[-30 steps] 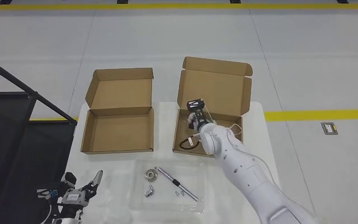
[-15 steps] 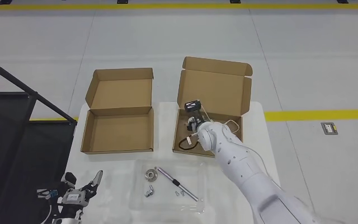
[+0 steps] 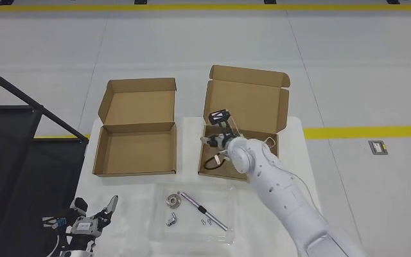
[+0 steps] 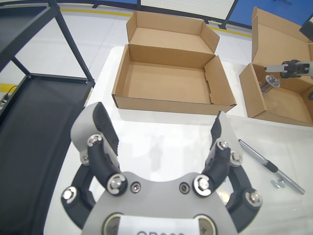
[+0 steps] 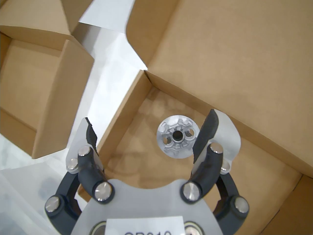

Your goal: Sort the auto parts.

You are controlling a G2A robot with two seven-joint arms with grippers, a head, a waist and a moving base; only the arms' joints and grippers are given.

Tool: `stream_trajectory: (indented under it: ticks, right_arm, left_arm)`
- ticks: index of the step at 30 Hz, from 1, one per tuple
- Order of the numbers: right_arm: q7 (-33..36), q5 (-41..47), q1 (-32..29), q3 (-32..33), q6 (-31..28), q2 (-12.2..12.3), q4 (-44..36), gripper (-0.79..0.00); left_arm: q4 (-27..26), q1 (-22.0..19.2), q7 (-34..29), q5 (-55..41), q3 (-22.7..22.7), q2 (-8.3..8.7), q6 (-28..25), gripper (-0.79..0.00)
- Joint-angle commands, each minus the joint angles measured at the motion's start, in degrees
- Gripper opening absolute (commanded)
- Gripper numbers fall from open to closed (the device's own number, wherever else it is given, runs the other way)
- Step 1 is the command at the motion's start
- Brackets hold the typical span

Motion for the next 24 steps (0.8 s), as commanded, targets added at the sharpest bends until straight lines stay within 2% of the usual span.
stream_trajectory:
  ticks: [1, 6, 8, 11, 12, 17, 19, 21, 24]
  right_arm:
    - [2.6, -2.43, -5.26, 2.66, -0.85, 1.88, -10.48, 0.0]
    - [13.65, -8.32, -21.58, 9.76, -6.28, 6.1, -39.31, 0.0]
    - [17.68, -9.75, -26.53, 10.85, -9.53, 7.05, -47.4, 0.0]
    - [22.99, -10.72, -31.28, 10.38, -14.8, 7.91, -54.82, -0.037]
    - [25.21, -11.02, -32.29, 9.48, -16.59, 8.09, -56.15, -0.028]
    - [34.28, -13.72, -33.83, 3.93, -21.03, 8.34, -58.01, -0.142]
    - [37.32, -15.56, -33.36, 1.79, -20.22, 8.2, -57.09, -0.197]
    - [39.26, -16.05, -32.6, -0.78, -19.59, 7.84, -55.42, -0.219]
    - [39.97, -16.03, -31.05, -3.37, -18.09, 7.23, -51.81, -0.394]
  left_arm:
    - [0.0, 0.0, 0.0, 0.0, 0.0, 0.0, 0.0, 0.0]
    - [0.0, 0.0, 0.0, 0.0, 0.0, 0.0, 0.0, 0.0]
    - [0.0, 0.0, 0.0, 0.0, 0.0, 0.0, 0.0, 0.0]
    - [0.0, 0.0, 0.0, 0.0, 0.0, 0.0, 0.0, 0.0]
    - [0.0, 0.0, 0.0, 0.0, 0.0, 0.0, 0.0, 0.0]
    - [0.0, 0.0, 0.0, 0.0, 0.0, 0.0, 0.0, 0.0]
    - [0.0, 0.0, 0.0, 0.0, 0.0, 0.0, 0.0, 0.0]
    - [0.0, 0.0, 0.0, 0.0, 0.0, 0.0, 0.0, 0.0]
    - [0.0, 0.0, 0.0, 0.0, 0.0, 0.0, 0.0, 0.0]
